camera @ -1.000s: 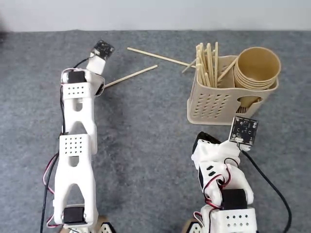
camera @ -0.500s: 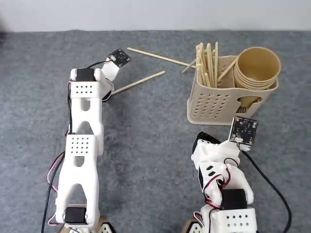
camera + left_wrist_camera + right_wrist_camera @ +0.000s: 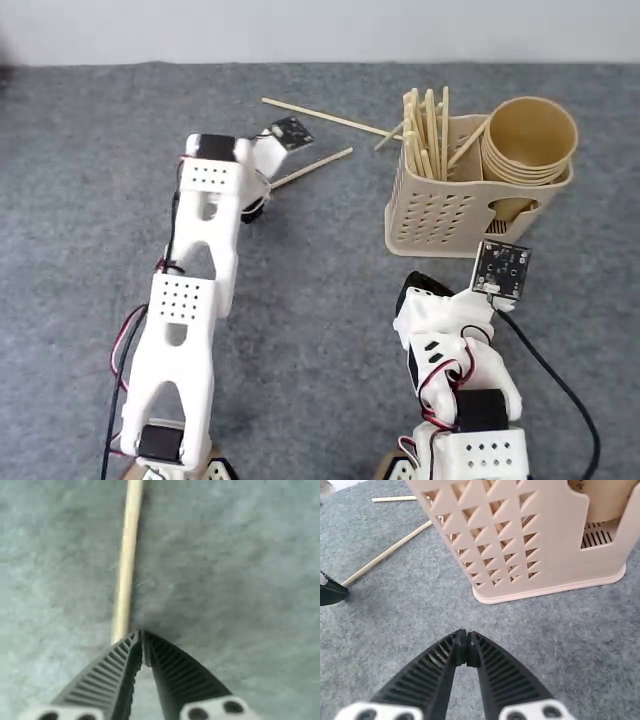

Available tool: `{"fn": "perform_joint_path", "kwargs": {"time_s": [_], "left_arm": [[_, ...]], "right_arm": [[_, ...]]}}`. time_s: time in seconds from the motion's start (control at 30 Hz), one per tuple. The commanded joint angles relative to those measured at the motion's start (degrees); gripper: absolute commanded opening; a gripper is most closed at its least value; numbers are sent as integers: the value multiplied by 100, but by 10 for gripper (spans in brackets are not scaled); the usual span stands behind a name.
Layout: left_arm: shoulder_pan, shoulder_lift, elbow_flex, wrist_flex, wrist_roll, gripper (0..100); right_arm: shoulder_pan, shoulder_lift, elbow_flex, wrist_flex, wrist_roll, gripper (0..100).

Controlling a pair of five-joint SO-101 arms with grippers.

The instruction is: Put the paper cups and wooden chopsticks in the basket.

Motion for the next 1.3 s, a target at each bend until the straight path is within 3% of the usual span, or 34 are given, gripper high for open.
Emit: {"fn": "perform_joint_path", "kwargs": {"time_s": [0.0, 0.17, 0.4, 0.6, 0.9, 1.0, 1.17, 1.27], "left_arm": [[264, -712, 163, 141, -62, 15], [246, -1055, 127, 114, -70, 20], [114, -879, 136, 62, -44, 167], [-404, -659, 127, -818, 18, 160], [-949, -615, 180, -2180, 835, 136], [-835, -475, 365, -1908, 809, 130], [-519, -105, 382, -1081, -62, 128], [-299, -53, 374, -712, -158, 87]], "right_arm": [[-13, -57, -53, -119, -53, 9], [-13, -57, -53, -127, -53, 9], [-13, -57, -53, -127, -53, 9], [-13, -57, -53, -127, -53, 9], [-13, -57, -53, -127, -53, 9], [-13, -57, -53, -127, -53, 9], [-13, -57, -53, -127, -53, 9], [-13, -57, -53, -127, -53, 9]]}}
